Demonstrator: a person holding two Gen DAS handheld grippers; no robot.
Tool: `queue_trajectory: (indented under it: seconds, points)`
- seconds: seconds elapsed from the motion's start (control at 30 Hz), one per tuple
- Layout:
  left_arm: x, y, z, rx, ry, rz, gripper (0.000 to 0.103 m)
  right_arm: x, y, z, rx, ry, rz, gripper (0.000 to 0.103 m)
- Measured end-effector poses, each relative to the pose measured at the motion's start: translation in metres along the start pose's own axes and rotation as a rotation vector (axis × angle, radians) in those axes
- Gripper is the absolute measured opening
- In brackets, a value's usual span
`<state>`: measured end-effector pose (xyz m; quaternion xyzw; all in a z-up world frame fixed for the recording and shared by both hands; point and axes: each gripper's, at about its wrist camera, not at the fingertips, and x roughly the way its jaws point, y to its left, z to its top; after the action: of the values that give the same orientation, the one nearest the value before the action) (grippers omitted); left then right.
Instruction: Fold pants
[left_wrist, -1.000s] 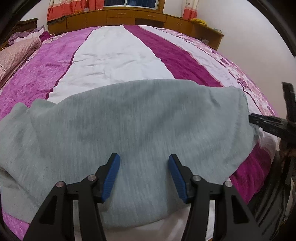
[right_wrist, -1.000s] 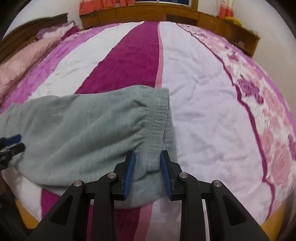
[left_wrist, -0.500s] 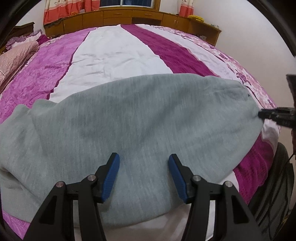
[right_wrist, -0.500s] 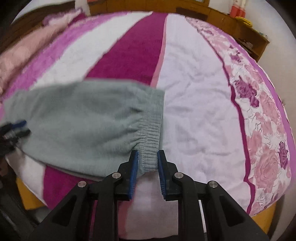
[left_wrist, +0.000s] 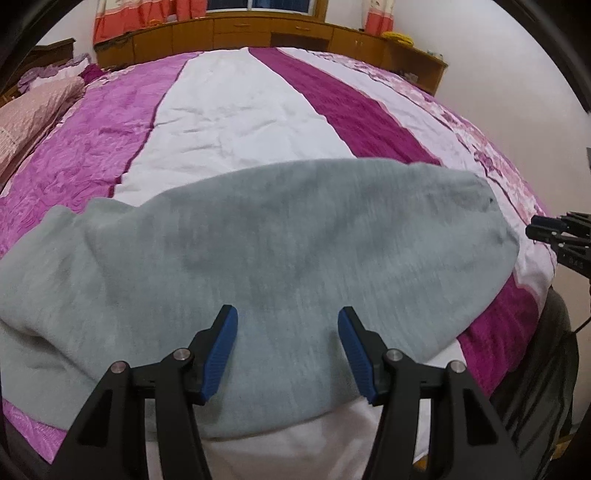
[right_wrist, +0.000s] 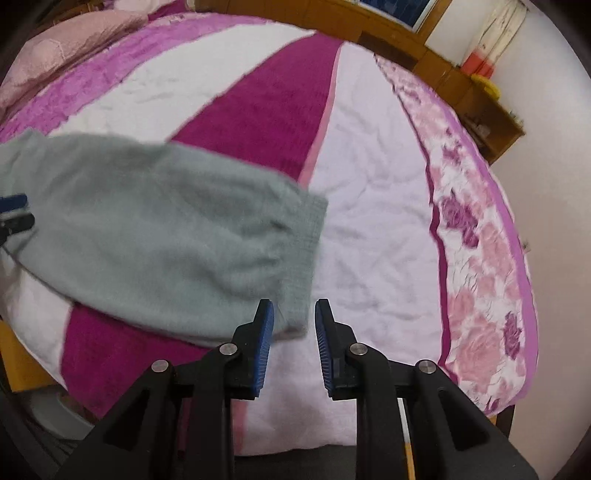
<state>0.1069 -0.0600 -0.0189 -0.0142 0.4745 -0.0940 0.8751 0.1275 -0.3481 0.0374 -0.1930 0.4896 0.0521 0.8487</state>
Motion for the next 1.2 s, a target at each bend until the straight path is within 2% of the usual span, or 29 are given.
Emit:
queue_trajectory:
  seconds: [0.17,0.23,0.3,0.37,0.43,0.5,0.63,0.67,0.77,0.93,1.07,1.2]
  points:
    - [-0.001,0.006,0.000,-0.006,0.000,0.027,0.060,-0.006,0.021,0.024,0.010,-0.057,0.043,0.015]
    - [-0.004,0.009,0.001,-0.009,-0.012,0.032,0.060,-0.003,0.029,0.033,0.014,-0.100,0.115,0.014]
    - [-0.005,0.011,0.001,-0.008,-0.018,0.042,0.060,0.014,0.030,0.034,0.055,-0.082,0.204,0.007]
    - [-0.004,0.014,-0.001,-0.006,-0.016,0.057,0.060,0.036,0.028,0.028,0.091,-0.023,0.225,0.002]
    - [0.000,0.018,-0.004,-0.012,-0.003,0.064,0.060,0.058,0.024,0.015,0.114,0.054,0.184,0.000]
    - [0.006,0.022,-0.008,-0.019,0.012,0.061,0.060,0.074,0.020,0.000,0.105,0.111,0.096,0.000]
    - [0.000,0.023,-0.009,-0.016,0.004,0.056,0.060,0.065,0.023,0.005,0.109,0.099,0.061,0.000]
    - [-0.004,0.024,-0.008,-0.016,0.000,0.055,0.060,0.058,0.028,0.009,0.095,0.081,0.049,0.000]
    - [-0.026,0.033,-0.005,-0.031,-0.045,0.059,0.060,0.032,0.051,0.024,0.037,0.001,0.083,0.000]
    - [-0.063,0.073,-0.005,-0.096,-0.104,0.116,0.061,-0.020,0.117,0.060,-0.105,-0.165,0.153,0.000]
    - [-0.081,0.120,-0.011,-0.172,-0.126,0.178,0.061,-0.056,0.189,0.091,-0.233,-0.297,0.312,0.000]
    - [-0.100,0.170,-0.024,-0.278,-0.144,0.232,0.061,-0.072,0.271,0.113,-0.362,-0.345,0.437,0.000]
